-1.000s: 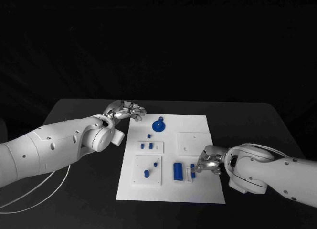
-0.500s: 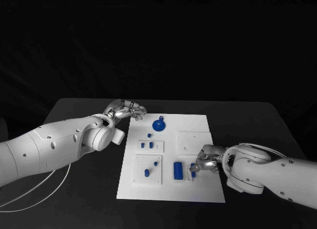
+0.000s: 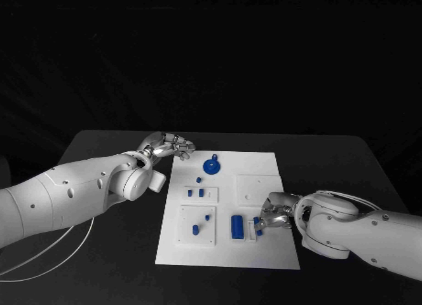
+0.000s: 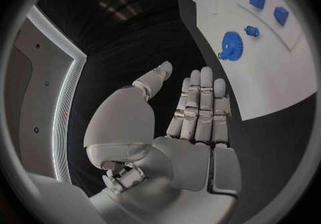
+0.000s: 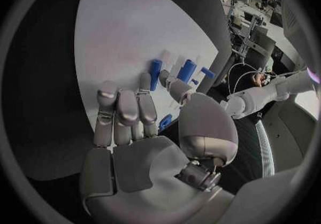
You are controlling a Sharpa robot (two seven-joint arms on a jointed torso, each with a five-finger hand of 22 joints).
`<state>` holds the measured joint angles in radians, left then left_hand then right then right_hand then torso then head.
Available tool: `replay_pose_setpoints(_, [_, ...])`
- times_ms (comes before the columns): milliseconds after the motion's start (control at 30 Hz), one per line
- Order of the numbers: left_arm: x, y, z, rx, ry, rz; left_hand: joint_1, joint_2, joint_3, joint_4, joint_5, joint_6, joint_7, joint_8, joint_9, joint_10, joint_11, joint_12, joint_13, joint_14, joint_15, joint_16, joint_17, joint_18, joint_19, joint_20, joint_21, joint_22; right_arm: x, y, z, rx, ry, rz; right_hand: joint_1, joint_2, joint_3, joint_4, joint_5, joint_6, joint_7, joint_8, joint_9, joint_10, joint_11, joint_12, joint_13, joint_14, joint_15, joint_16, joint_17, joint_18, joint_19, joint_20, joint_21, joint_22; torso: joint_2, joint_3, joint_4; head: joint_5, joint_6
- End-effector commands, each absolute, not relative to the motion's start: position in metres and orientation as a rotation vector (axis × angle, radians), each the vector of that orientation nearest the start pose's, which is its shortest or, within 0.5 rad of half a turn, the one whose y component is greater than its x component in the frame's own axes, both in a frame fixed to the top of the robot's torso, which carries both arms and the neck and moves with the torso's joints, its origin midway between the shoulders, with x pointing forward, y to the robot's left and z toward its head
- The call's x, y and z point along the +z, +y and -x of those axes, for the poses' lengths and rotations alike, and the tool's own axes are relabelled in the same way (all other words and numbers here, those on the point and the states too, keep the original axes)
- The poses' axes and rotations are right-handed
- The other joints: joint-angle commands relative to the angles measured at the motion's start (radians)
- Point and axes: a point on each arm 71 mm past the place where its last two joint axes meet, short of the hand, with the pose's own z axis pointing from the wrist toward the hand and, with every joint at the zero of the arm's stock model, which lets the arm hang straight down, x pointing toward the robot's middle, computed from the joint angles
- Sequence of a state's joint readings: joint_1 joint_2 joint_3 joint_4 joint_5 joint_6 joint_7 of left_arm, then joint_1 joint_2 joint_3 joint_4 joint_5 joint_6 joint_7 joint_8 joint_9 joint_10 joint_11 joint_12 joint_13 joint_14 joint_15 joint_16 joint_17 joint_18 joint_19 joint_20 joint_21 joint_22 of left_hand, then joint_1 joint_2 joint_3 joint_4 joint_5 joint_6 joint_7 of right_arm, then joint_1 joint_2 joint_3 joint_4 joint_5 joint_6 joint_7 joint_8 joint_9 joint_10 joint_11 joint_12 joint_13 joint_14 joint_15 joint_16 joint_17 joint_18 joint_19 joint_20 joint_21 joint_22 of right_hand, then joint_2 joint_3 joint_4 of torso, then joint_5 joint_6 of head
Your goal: Assemble the parts on the task board
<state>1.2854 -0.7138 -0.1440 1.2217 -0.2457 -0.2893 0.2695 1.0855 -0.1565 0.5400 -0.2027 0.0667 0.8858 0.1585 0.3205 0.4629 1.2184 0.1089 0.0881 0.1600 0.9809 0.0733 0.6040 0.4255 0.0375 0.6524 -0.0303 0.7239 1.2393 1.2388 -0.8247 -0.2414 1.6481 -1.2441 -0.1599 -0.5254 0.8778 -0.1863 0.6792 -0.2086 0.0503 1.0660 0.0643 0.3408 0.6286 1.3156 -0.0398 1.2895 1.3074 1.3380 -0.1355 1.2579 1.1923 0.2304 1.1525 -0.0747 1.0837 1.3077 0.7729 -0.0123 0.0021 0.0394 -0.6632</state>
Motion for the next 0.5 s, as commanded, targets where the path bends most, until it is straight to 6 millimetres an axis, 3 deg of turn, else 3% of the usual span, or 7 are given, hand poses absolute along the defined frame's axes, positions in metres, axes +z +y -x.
replay_pose_setpoints(33, [-0.1895, 0.2309, -0.5439, -1.246, 1.564, 0.873, 0.001, 0.007, -0.005, 0.000, -0.002, -0.005, -0.003, 0.006, -0.002, 0.006, 0.002, -0.005, -0.001, 0.006, 0.003, -0.005, 0.001, 0.008, 0.000, 0.007, -0.004, 0.001, -0.2594, -0.1879, -0.4331, 0.302, 2.177, 0.026, 0.008, 0.002, 0.000, -0.005, -0.001, 0.002, 0.005, -0.007, -0.020, 0.007, 0.000, 0.005, 0.067, 0.001, -0.006, -0.005, 0.001, 0.031, -0.001, -0.002, 0.002, 0.012, 0.000, -0.0003, -0.0002, -0.001, 0.000])
replay_pose_setpoints(500, [-0.1896, 0.2319, -0.5438, -1.243, 1.563, 0.875, 0.002, 0.007, -0.005, 0.000, -0.002, -0.005, -0.003, 0.006, -0.002, 0.006, 0.002, -0.005, -0.001, 0.007, 0.003, -0.006, 0.002, 0.008, 0.000, 0.007, -0.005, 0.002, -0.2559, -0.1977, -0.4377, 0.202, 2.095, 0.135, -0.008, -0.005, 0.004, 0.003, -0.001, 0.005, 0.006, -0.011, -0.022, 0.006, 0.000, 0.004, 0.066, 0.002, -0.005, -0.006, 0.000, 0.031, 0.001, 0.002, 0.000, 0.010, 0.000, -0.0001, -0.0002, -0.003, 0.004])
